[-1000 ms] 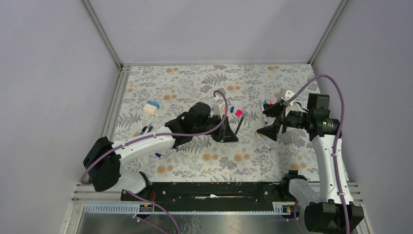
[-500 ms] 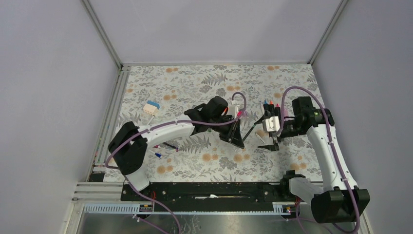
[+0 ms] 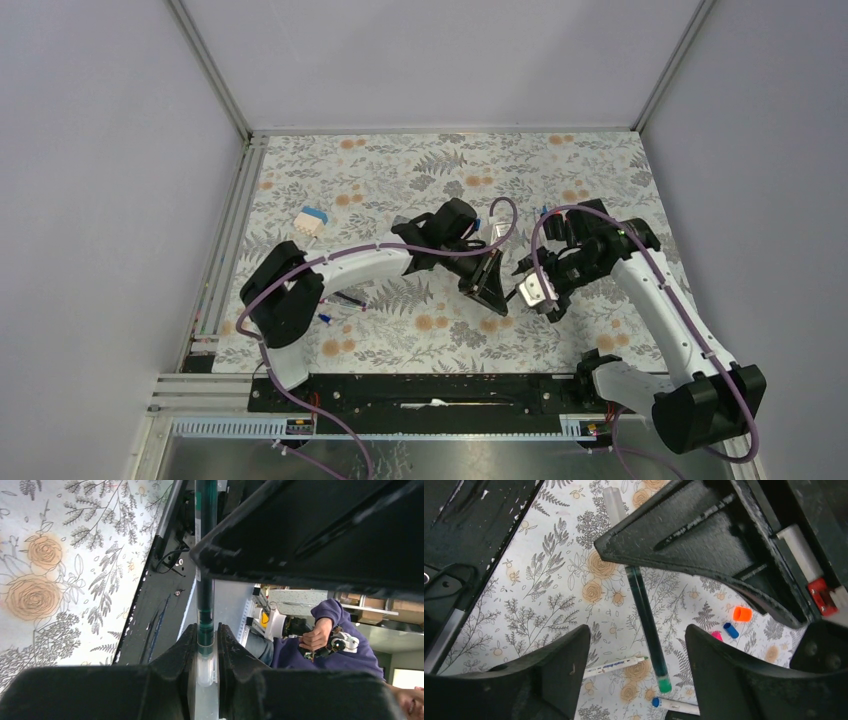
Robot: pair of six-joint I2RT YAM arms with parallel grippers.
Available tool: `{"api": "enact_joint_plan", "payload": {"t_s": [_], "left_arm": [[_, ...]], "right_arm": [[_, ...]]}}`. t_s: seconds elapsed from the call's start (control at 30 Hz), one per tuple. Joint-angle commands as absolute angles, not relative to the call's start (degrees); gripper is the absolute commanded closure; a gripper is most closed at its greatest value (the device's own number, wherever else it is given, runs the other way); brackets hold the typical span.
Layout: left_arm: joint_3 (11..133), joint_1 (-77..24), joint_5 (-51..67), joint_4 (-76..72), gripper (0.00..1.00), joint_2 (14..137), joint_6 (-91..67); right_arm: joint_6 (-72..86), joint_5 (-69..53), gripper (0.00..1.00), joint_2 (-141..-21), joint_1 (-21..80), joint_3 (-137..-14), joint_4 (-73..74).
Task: Open the pen caps
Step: Open the pen cap from the pen.
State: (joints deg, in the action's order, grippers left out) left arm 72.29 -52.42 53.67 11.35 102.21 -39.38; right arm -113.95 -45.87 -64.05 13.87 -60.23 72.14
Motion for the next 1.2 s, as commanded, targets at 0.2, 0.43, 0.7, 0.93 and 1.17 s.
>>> {"api": "enact_joint_plan", "payload": {"t_s": [0.2,0.43,0.7,0.93,1.17], "left_arm": [[74.59,-52.29,59.50,5.16,1.00,103.86,-41.83],[74.08,-52.24,60.22,4.20,1.00,103.56,-42.08],[70.47,-52.18,60.81,2.55,1.00,100.90,-42.65],[62.62,-52.19,60.87,6.76,1.00,95.74,-39.83],[55.00,-52.22,61.55,10.92,1.00,91.04,-37.88]], "right_arm": [[-114.85,-41.02,0.67,-65.86,20.82,-61.22,68.21],[-115.02,-38.72,0.66,-66.34,23.20,-60.05,67.57],[-115.02,-36.82,1.00,-65.79,23.99,-59.72,67.22],[-109.51,-30.11,1.00,-64.31,23.89,-61.35,62.65],[-109.13,-25.39,1.00,-64.24,23.80,-62.04,60.55]]}}
